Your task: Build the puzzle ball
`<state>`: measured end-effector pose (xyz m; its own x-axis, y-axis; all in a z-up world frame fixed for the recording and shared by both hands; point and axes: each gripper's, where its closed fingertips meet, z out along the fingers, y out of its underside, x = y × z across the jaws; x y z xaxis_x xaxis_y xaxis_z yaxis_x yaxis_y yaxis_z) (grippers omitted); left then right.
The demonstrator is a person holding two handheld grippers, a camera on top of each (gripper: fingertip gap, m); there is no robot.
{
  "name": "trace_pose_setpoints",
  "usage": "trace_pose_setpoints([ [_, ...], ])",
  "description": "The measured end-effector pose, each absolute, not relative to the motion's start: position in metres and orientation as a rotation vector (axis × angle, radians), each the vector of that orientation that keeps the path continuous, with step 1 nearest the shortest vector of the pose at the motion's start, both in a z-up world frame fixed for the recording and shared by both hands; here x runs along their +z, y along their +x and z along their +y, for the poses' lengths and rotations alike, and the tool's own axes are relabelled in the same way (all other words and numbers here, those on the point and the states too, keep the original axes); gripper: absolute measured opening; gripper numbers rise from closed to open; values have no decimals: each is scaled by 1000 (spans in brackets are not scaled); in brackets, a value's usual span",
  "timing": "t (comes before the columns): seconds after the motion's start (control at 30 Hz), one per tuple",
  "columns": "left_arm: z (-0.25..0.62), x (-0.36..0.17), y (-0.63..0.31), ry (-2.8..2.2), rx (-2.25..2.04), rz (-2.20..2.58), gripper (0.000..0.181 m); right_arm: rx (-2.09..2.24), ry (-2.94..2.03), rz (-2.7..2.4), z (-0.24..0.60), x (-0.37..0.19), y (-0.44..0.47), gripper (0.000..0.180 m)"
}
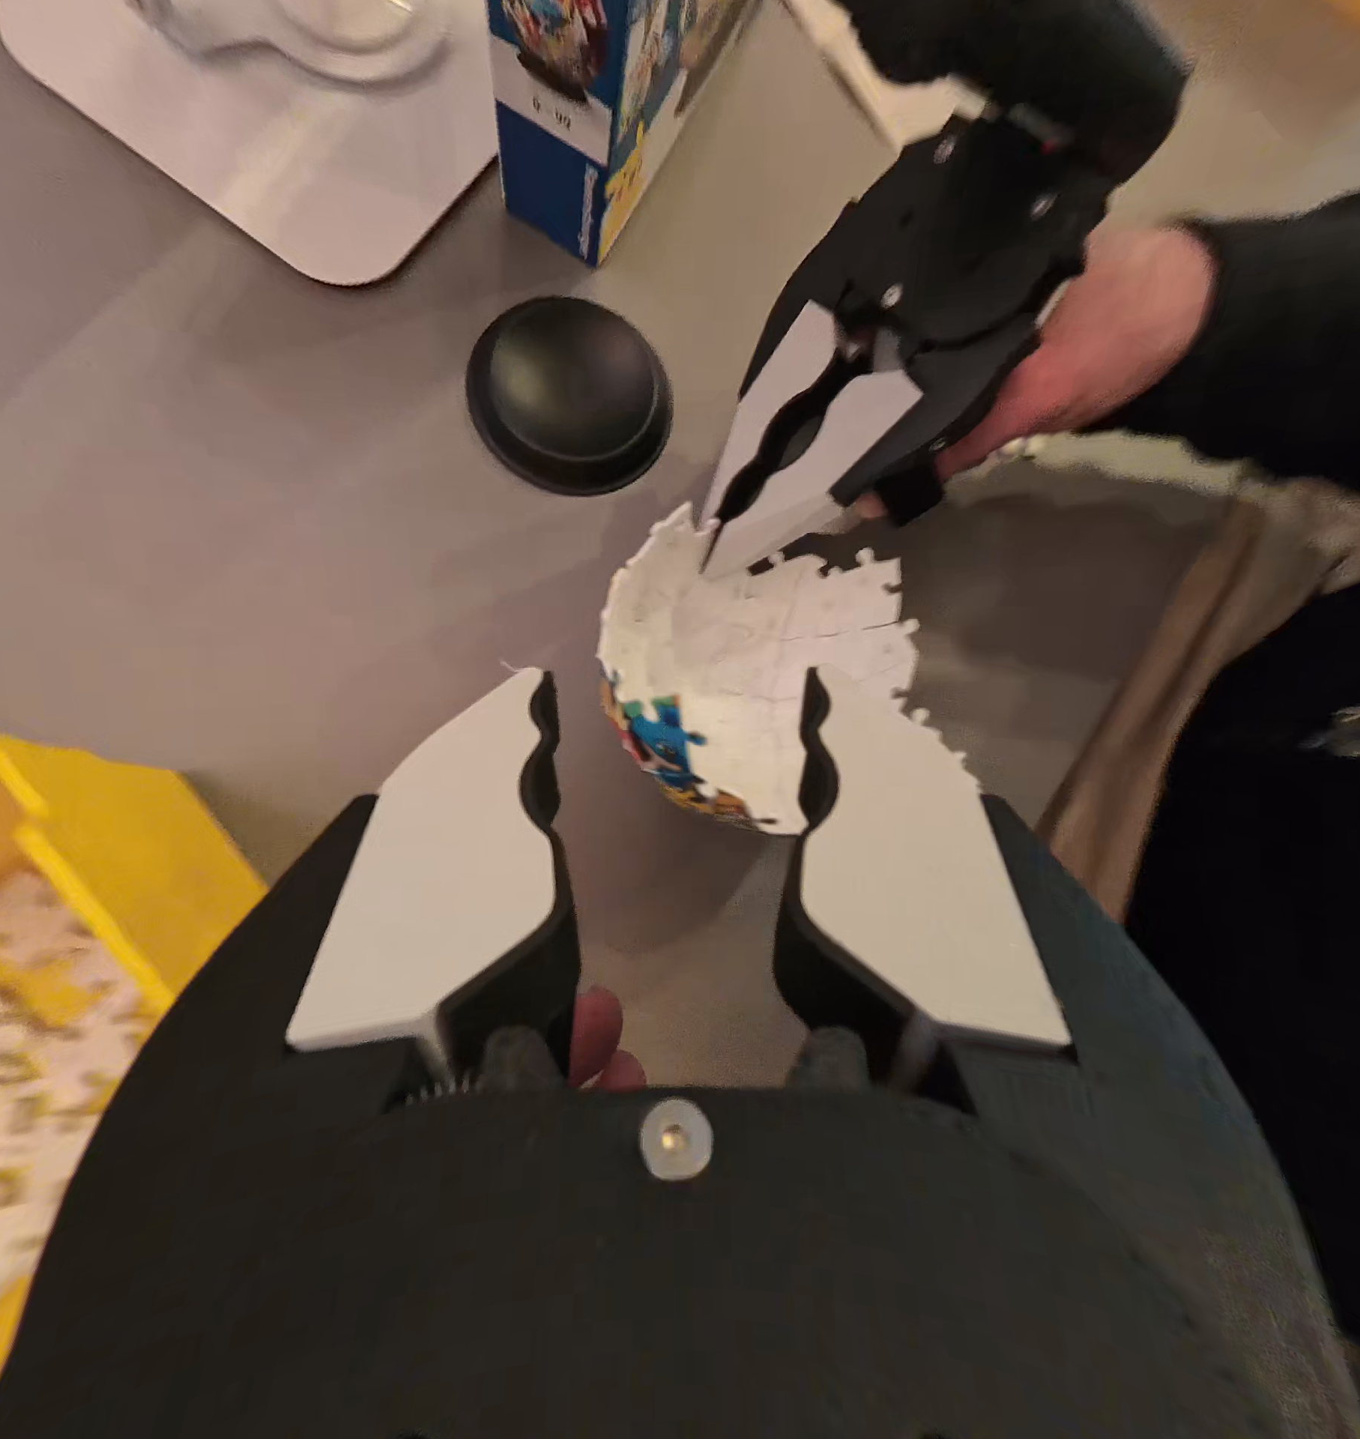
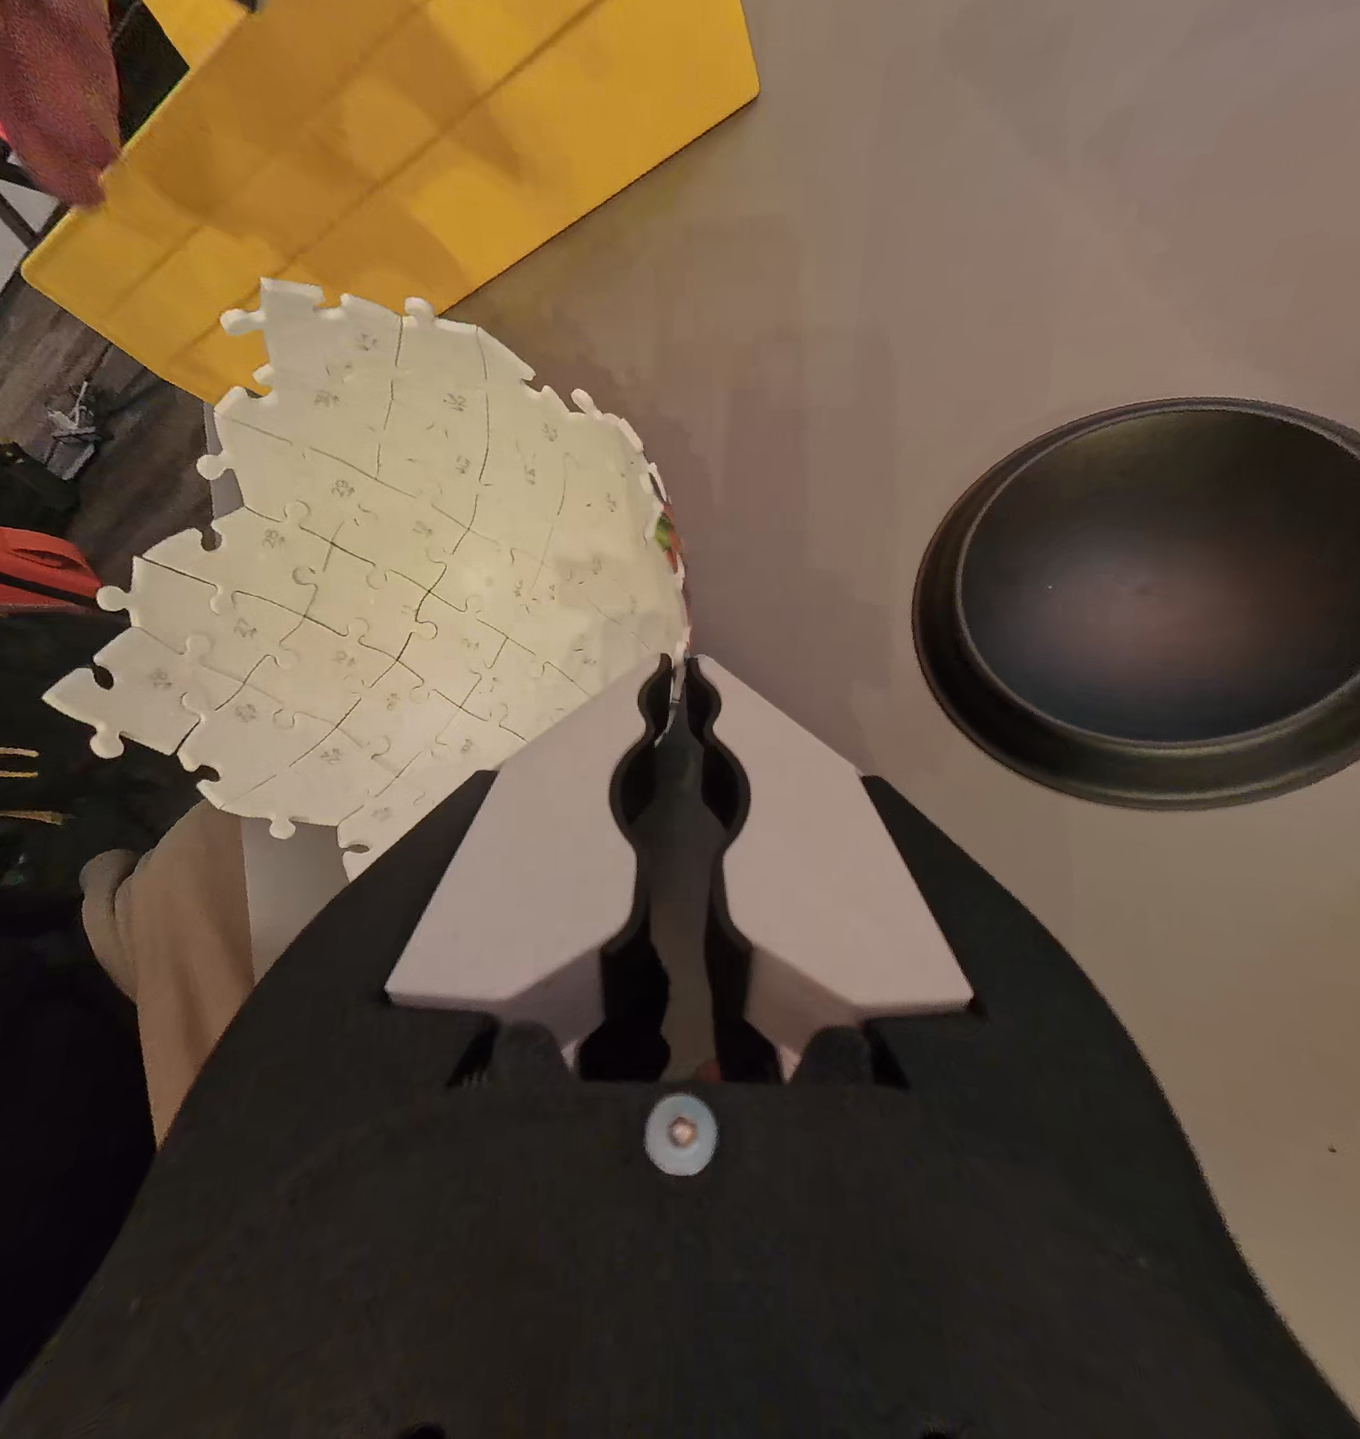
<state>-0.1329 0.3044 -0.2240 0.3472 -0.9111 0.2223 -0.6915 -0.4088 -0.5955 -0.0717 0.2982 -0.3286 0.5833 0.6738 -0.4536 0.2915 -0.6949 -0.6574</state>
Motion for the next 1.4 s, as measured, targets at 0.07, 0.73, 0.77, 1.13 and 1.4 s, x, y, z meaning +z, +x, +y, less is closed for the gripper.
trace_pose_setpoints([
  [0.07, 294, -227, -141, -2214, -859, 1275, 69, 970, -2291, -767, 297, -329, -72, 1],
  [0.73, 273, -278, -129, -2178, -1391, 770, 74, 1001, -2331, -788, 288, -335, -75, 23],
  [0.77, 273, -278, -128, -2179, -1395, 766, 73, 987, -2332, -795, 289, -335, -75, 23],
  [1.13, 278, -276, -123, -2163, -1369, 724, 53, 950, -2308, -862, 285, -316, -63, 44],
  [1.4, 273, -274, -116, -2164, -1249, 756, 39, 959, -2299, -888, 266, -294, -12, 56],
])
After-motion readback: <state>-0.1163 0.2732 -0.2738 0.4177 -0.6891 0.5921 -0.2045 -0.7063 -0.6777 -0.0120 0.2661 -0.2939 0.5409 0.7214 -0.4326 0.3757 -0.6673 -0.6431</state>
